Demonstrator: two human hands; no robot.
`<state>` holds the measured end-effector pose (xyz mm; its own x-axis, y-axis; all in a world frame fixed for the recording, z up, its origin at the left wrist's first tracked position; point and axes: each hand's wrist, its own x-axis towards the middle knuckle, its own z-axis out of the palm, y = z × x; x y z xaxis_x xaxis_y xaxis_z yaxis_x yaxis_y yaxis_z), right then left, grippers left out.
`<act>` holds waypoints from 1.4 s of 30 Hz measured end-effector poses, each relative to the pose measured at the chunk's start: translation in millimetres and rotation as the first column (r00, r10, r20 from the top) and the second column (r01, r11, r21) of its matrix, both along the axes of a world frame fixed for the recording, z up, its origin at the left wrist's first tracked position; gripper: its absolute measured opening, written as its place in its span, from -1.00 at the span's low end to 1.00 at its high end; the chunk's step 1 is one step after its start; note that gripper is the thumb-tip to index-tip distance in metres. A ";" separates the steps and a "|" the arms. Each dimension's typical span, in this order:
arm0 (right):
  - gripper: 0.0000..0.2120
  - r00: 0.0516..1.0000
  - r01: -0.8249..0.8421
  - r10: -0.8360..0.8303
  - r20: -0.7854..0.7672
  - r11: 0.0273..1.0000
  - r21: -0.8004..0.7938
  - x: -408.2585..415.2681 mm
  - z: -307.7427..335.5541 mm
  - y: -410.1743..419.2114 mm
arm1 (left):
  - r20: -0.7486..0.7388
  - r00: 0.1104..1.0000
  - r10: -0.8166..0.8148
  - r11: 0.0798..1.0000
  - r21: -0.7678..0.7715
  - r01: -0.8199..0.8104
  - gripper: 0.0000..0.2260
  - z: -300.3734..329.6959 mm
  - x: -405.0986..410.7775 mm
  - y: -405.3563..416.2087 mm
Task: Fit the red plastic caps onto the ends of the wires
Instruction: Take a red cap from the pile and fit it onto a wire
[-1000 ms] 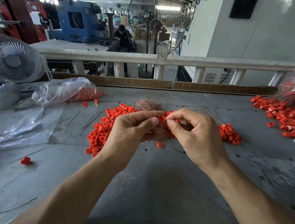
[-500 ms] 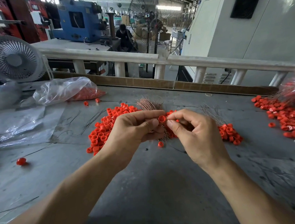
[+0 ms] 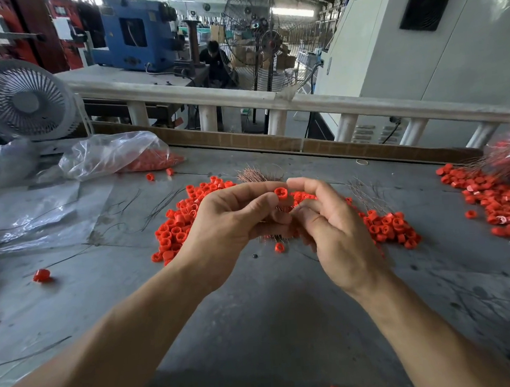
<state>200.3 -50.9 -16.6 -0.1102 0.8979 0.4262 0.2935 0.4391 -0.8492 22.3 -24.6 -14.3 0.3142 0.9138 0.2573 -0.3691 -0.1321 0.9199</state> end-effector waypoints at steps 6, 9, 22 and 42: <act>-0.59 0.999 -0.048 0.049 0.024 0.998 -0.039 -2.7 -3.8 2.0 | 0.042 0.997 -0.060 0.997 -0.036 0.062 -0.76 2.2 0.5 -2.6; -0.62 0.996 0.013 -0.010 0.083 0.999 -0.039 -4.1 -5.9 2.3 | 0.088 0.994 -0.059 0.997 -0.049 0.064 -0.77 2.1 -0.2 -0.6; -0.63 0.665 0.407 -0.347 0.661 0.911 0.069 -14.4 -12.1 4.7 | 0.177 0.980 0.095 0.990 -0.115 -0.075 -0.76 -2.6 -3.5 9.7; -0.92 0.974 0.218 -0.224 0.033 0.967 0.129 4.8 16.2 -7.1 | -0.039 0.994 0.103 0.995 0.007 -0.103 -0.88 0.8 -0.2 1.3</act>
<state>205.1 -58.1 -0.4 0.0624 0.8430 0.5343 0.4327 0.4596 -0.7756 22.1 -23.3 -13.4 0.2286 0.9406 0.2512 -0.3172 -0.1720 0.9326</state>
